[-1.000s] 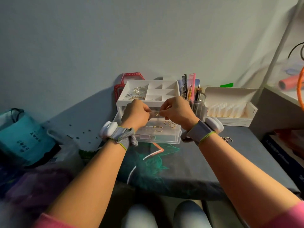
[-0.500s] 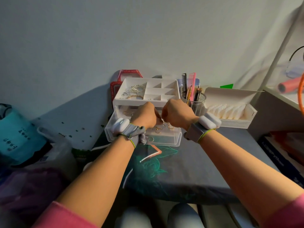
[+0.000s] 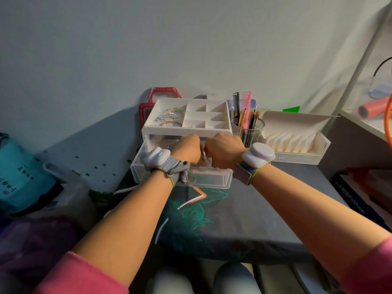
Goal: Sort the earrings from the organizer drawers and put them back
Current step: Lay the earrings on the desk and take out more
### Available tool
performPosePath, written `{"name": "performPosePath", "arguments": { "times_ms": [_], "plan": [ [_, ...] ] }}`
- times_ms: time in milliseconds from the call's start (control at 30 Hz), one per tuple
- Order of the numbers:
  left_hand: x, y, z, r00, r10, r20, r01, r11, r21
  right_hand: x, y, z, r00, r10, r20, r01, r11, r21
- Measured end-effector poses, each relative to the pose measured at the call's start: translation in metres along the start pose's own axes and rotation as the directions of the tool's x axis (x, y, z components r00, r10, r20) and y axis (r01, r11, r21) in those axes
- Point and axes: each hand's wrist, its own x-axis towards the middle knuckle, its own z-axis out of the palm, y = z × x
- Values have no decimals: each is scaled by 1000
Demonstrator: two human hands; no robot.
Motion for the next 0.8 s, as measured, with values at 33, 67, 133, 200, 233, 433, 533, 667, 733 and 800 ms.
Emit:
{"name": "performPosePath", "arguments": {
  "times_ms": [33,67,133,200,233,433,533,667,733,800],
  "plan": [
    [1,-1,0,1000,1,8,-1,1000,8,1,0,1,1000,-1,-6,1,1000,-4],
    [1,-2,0,1000,2,15,-3,1000,14,1,0,2,1000,-2,-11,2,1000,-8],
    [3,-5,-1,1000,8,16,-8,1000,30,2,1,3,1000,-5,-12,5,1000,-20],
    [2,-7,0,1000,4,25,-5,999,44,3,0,4,1000,-9,-14,8,999,-31],
    [2,-7,1,1000,7,30,-8,999,44,4,0,4,1000,-9,-19,8,999,-35],
    [4,-7,1,998,14,66,-16,999,39,4,0,6,999,-1,-46,0,1000,-17],
    [3,-5,0,997,9,80,-9,1000,1,4,-2,5,998,-7,-68,8,1000,11],
    [2,-3,-2,995,43,89,-44,999,6,3,-7,3,999,-9,-53,11,999,44],
    [-1,-3,-4,995,39,92,-40,999,6,3,-8,2,999,-18,-35,20,997,71],
    [-3,-2,-6,996,24,82,-26,999,23,4,-8,2,1000,-9,-12,10,995,99]
  ]
}}
